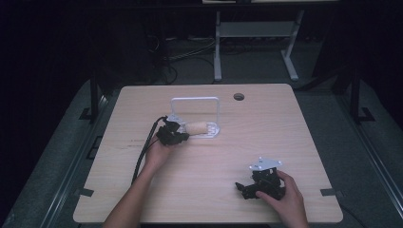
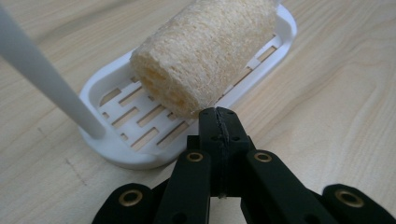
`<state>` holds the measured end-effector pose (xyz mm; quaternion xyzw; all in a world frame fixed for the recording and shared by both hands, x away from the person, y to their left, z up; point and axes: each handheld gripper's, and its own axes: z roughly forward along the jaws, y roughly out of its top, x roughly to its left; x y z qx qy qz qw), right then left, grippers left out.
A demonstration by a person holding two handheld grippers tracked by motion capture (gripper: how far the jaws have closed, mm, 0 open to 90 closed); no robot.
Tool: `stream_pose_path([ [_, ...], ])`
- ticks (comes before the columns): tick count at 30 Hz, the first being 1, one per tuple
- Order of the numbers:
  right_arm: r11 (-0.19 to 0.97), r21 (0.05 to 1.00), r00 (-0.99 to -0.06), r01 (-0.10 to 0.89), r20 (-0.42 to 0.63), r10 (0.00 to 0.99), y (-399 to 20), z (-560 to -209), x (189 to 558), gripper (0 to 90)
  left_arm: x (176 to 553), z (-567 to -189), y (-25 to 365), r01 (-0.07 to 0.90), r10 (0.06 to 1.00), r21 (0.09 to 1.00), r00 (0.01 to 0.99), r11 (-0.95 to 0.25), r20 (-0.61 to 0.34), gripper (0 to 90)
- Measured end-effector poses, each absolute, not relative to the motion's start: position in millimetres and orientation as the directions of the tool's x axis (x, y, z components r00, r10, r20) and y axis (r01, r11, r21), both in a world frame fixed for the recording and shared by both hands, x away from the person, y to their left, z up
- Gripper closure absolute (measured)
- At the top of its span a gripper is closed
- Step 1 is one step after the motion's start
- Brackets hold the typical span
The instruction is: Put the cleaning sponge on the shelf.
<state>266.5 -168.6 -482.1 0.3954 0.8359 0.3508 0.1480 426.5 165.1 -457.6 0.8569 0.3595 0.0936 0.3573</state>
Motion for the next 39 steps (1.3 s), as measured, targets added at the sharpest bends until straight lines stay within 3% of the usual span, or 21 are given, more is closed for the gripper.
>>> stream_pose_path([
  [16, 0.441, 0.704, -0.643, 0.557, 0.030, 0.765, -169, -482, 266, 1.8, 424, -455, 170, 0.552, 0.682, 0.681, 0.724, -0.481, -0.105, 89.9],
  [21, 0.441, 0.703, -0.643, 0.558, 0.030, 0.765, -169, -482, 266, 1.8, 420, -452, 172, 0.558, 0.686, 0.688, 0.718, -0.465, -0.119, 84.9],
  [26, 0.440, 0.703, -0.642, 0.559, 0.031, 0.766, -169, -482, 266, 1.8, 414, -447, 174, 0.553, 0.677, 0.689, 0.726, -0.468, -0.123, 70.7],
  [32, 0.440, 0.702, -0.642, 0.559, 0.032, 0.766, -169, -482, 266, 1.8, 407, -443, 178, 0.556, 0.678, 0.687, 0.724, -0.468, -0.125, 46.0],
  [39, 0.440, 0.702, -0.642, 0.560, 0.032, 0.766, -169, -482, 266, 1.8, 396, -437, 182, 0.532, 0.674, 0.689, 0.733, -0.491, -0.086, 28.8],
])
